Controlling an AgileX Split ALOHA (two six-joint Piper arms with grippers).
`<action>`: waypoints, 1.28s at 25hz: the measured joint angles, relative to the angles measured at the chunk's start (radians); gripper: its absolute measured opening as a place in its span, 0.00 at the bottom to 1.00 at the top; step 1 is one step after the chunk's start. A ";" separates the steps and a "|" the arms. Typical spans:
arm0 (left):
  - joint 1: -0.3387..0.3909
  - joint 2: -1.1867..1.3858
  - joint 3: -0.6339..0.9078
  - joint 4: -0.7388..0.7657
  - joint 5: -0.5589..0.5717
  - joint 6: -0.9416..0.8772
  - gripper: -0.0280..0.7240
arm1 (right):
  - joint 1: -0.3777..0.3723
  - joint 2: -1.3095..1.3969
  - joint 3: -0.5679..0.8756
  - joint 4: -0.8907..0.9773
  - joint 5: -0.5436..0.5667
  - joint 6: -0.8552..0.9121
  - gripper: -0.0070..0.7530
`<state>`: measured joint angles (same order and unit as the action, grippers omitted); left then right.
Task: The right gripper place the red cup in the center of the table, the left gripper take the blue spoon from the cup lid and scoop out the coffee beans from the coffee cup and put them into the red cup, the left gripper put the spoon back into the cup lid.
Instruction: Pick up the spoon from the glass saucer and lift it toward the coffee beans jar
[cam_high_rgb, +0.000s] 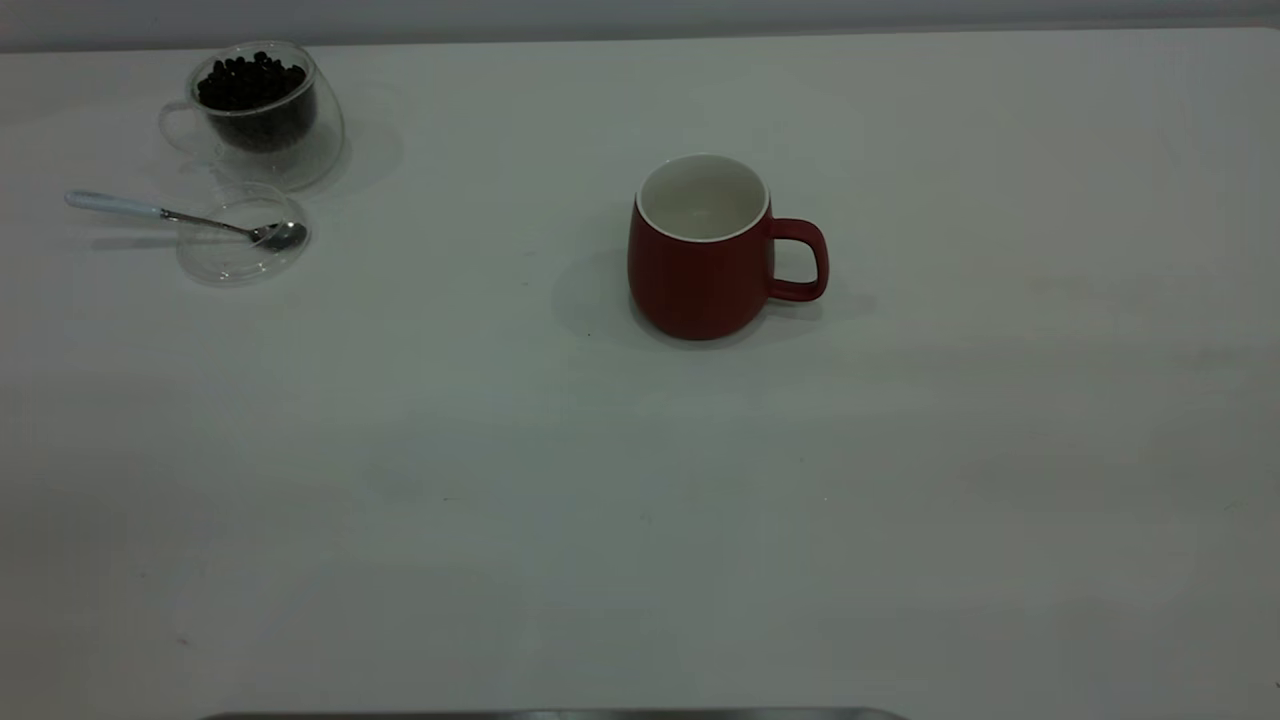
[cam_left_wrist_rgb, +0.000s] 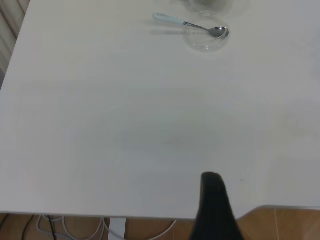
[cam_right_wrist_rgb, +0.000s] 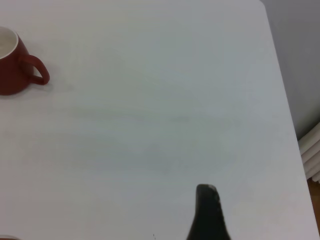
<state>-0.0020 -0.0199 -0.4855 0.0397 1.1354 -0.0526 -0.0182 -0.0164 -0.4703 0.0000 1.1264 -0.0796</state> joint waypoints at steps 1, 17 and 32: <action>0.000 0.000 0.000 0.000 0.000 0.000 0.82 | 0.000 0.000 0.000 0.000 0.000 0.000 0.79; 0.000 0.542 -0.200 -0.051 -0.092 -0.096 0.82 | 0.000 0.000 0.001 0.000 0.000 0.000 0.79; 0.126 1.435 -0.702 -0.304 -0.235 0.158 0.82 | 0.000 0.000 0.001 0.000 0.000 -0.001 0.79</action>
<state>0.1242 1.4149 -1.1877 -0.2646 0.9005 0.1051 -0.0182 -0.0164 -0.4692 0.0000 1.1264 -0.0804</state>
